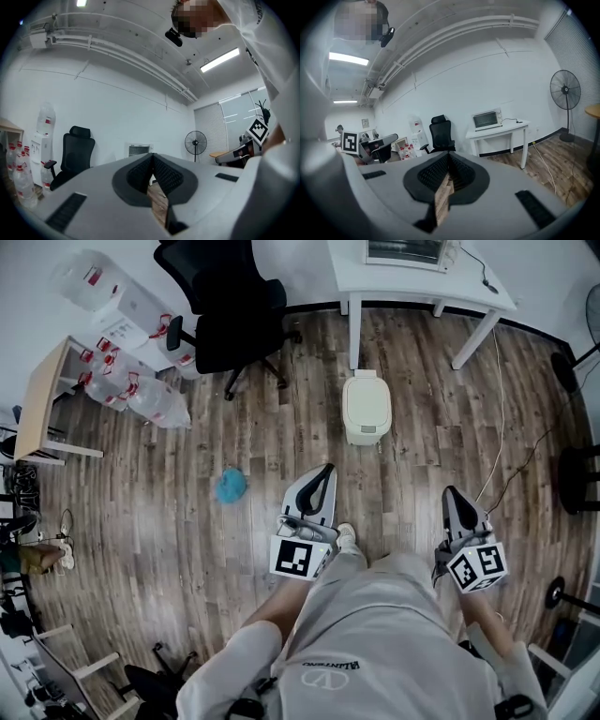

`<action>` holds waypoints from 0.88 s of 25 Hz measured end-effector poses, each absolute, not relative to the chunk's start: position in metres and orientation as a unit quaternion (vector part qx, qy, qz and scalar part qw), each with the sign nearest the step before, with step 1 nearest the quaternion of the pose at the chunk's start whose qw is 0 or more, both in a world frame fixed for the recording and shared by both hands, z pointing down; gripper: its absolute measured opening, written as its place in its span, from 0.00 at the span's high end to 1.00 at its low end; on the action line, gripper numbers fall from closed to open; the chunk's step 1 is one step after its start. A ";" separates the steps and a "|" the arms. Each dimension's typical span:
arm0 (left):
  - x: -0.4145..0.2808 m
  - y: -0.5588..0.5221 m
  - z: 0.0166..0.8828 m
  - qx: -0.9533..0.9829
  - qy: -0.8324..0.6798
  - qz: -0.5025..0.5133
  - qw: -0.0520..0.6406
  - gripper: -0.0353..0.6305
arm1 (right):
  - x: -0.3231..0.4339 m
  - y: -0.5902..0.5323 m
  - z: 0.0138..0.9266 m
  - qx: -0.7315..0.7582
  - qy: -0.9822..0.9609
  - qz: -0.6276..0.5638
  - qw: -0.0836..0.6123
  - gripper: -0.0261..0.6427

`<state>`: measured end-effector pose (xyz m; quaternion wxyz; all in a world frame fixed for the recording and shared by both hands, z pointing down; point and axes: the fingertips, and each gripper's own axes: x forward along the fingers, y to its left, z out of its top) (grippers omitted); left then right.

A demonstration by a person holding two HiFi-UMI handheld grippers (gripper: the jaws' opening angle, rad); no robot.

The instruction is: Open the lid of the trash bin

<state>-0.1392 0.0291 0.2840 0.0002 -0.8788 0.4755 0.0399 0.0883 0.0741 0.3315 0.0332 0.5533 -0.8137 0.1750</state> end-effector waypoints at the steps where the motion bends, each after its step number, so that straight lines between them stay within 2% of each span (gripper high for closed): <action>1: -0.138 0.025 0.286 -0.881 0.472 0.039 0.000 0.95 | 0.086 0.071 0.333 0.554 -0.813 0.175 0.035 0.94; 7: -0.125 -0.006 0.292 -0.888 0.458 0.037 -0.029 0.95 | 0.083 0.044 0.333 0.554 -0.812 0.180 0.040 0.94; 22: -0.075 -0.138 0.322 -0.874 0.484 -0.008 -0.035 0.95 | 0.101 -0.100 0.372 0.496 -0.840 0.216 0.051 0.94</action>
